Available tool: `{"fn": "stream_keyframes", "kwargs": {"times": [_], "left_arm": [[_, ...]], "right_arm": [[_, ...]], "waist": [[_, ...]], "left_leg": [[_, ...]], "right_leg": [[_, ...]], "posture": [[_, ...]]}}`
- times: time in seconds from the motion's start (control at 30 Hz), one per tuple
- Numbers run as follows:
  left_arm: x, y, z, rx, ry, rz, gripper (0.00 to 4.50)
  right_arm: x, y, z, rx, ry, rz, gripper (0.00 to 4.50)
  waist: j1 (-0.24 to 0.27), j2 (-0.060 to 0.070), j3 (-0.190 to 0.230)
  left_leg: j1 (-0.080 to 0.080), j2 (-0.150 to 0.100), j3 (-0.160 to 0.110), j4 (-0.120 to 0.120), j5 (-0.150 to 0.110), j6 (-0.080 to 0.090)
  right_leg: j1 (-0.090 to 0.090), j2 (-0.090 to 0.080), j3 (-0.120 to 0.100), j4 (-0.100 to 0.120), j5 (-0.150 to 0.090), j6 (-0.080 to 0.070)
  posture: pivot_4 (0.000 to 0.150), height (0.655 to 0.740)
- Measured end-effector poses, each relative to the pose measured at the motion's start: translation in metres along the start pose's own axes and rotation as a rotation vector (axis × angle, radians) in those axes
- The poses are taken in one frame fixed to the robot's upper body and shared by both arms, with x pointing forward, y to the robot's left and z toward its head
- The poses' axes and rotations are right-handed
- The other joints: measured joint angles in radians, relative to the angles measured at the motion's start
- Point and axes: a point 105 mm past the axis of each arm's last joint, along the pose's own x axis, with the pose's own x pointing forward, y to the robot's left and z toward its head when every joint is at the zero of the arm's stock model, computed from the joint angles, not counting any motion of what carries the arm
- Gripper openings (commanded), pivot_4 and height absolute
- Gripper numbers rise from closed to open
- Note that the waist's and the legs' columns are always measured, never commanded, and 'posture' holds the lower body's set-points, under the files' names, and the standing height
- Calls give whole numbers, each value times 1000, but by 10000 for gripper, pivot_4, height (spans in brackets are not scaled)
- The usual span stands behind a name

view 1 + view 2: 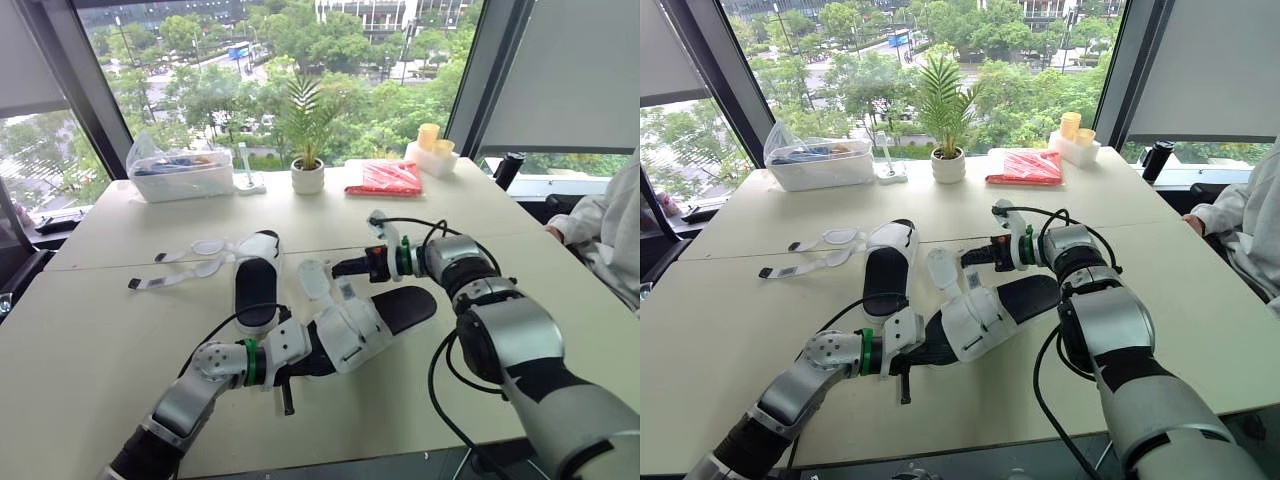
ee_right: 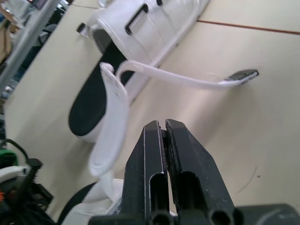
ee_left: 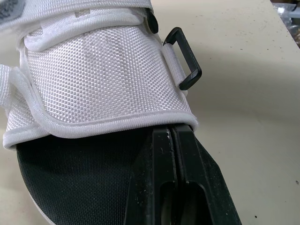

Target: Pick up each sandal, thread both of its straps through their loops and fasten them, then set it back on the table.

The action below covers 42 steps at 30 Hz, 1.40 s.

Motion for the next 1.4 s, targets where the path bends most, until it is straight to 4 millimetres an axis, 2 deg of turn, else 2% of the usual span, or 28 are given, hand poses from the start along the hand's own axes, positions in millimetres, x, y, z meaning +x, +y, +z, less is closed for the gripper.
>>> {"fn": "stream_keyframes", "kwargs": {"times": [0.13,0.33,0.37,0.43,0.47,0.5,0.53,0.57,0.77,0.87,0.93,1.03,1.17,1.27,1.4], "left_arm": [[0,0,0,-4,3,5,0],[0,-2,-5,-21,13,5,0],[0,-3,-5,-25,14,4,0],[0,-4,-7,-28,16,1,0],[0,-5,-7,-28,16,-1,0],[0,-5,-6,-28,16,-3,0],[0,-5,-6,-27,16,-8,0],[0,-6,-6,-26,16,-11,0],[0,-6,-5,-23,17,-21,0],[0,-6,-5,-20,17,-22,0],[-1,-5,-5,-15,21,-24,0],[-2,-4,-5,-7,26,-31,0],[0,-4,-5,-2,25,-46,0],[2,-3,-5,1,18,-54,0],[2,-3,-4,2,17,-65,0]], "right_arm": [[4,-9,-20,-50,64,-42,506],[8,-14,-33,-167,123,-64,506],[8,-15,-35,-191,136,-67,6200],[6,-18,-39,-244,162,-78,13349],[4,-21,-39,-270,167,-91,19090],[2,-23,-38,-291,169,-102,22953],[-2,-26,-37,-331,172,-123,29816],[-4,-28,-37,-345,172,-132,33506],[-7,-36,-36,-412,123,-191,33506],[-25,-44,-28,-339,60,-222,33506],[-41,-45,-14,-307,3,-224,33506],[-53,-30,10,-282,-52,-158,33506],[-53,4,25,-204,-66,-4,33506],[-51,22,18,-105,-46,88,33506],[-42,30,1,-22,7,134,33506]], "waist": [[-1,0,-2],[0,1,-10],[1,1,-10],[2,1,-10],[3,1,-10],[3,1,-10],[3,1,-10],[3,1,-10],[6,0,-11],[6,1,-11],[3,1,-11],[1,1,-11],[6,1,-11],[9,1,-11],[9,1,-11]], "left_leg": [[0,0,0,0,0,-1],[8,0,0,-1,0,-1],[11,0,0,-2,0,-1],[18,0,-1,-3,0,-1],[18,0,-1,-3,0,-1],[18,0,-1,-4,0,-1],[18,0,-1,-4,0,-1],[18,0,-1,-5,0,-1],[18,-1,-1,-9,0,-1],[17,-1,-1,-9,1,-1],[16,-1,-1,-9,1,-1],[16,-1,-1,-10,1,-1],[16,-1,-2,-9,1,-1],[16,-1,-2,-9,0,-1],[16,-1,-2,-9,0,-1]], "right_leg": [[0,0,0,0,0,0],[4,1,0,0,0,0],[8,1,0,-1,0,0],[15,1,0,-3,-1,0],[15,1,0,-3,-2,0],[15,1,0,-3,-2,0],[14,1,0,-3,-2,1],[14,1,0,-3,-2,1],[15,0,0,-5,-2,1],[16,-1,1,-5,-2,1],[16,-1,1,-5,-2,1],[15,-1,1,-5,-2,0],[15,-1,1,-6,-2,0],[15,-1,0,-9,-2,0],[14,-2,0,-9,-3,-1]], "posture": [[1500,7400],[1500,7400],[1500,7400],[1500,7400],[1500,7400],[1500,7400],[1500,7400],[1500,7400],[1500,7400],[1500,7400],[1500,7400],[1500,7400],[1500,7400],[1500,7400],[1500,7400]]}}
